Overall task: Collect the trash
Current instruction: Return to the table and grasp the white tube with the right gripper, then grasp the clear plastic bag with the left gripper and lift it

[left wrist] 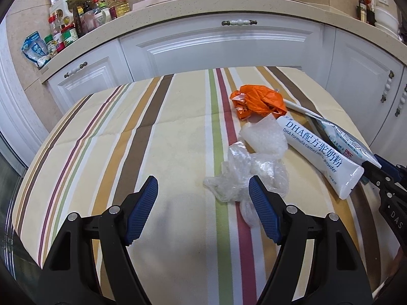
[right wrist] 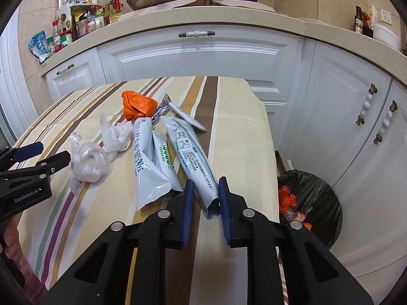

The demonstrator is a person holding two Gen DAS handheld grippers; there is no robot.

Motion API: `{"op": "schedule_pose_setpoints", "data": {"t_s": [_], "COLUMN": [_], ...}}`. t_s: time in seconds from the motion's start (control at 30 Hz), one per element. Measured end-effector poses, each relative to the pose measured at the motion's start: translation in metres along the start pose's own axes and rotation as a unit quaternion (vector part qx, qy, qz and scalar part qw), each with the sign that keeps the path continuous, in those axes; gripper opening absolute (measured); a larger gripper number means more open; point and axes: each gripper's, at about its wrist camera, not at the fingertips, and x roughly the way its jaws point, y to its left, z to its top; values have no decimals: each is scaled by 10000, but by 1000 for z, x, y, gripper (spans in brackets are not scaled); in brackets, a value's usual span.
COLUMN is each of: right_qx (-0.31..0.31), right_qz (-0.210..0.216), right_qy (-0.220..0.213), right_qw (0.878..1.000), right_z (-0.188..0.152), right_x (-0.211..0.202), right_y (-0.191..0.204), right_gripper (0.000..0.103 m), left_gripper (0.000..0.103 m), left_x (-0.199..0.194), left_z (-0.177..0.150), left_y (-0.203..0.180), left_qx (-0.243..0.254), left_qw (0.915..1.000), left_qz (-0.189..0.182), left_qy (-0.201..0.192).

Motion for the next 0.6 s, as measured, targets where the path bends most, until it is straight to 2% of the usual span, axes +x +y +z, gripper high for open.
{"op": "schedule_pose_setpoints", "data": {"t_s": [0.2, 0.37, 0.6], "right_qx": [105, 174, 283], "right_qz": [6, -23, -150], "right_qy": [-115, -208, -314], "right_qw": [9999, 9996, 9990], "right_z": [-2, -4, -6], "right_x": [-9, -17, -25], "right_y": [-4, -7, -16], "right_gripper": [18, 18, 18], "left_gripper": [79, 80, 82], "left_x": [1, 10, 1], "left_z": [0, 3, 8], "left_y": [-9, -22, -30], "left_qx": [49, 155, 105], "left_qw": [9999, 9997, 9995], "left_qz": [-93, 40, -170], "left_qy": [-39, -206, -225]}}
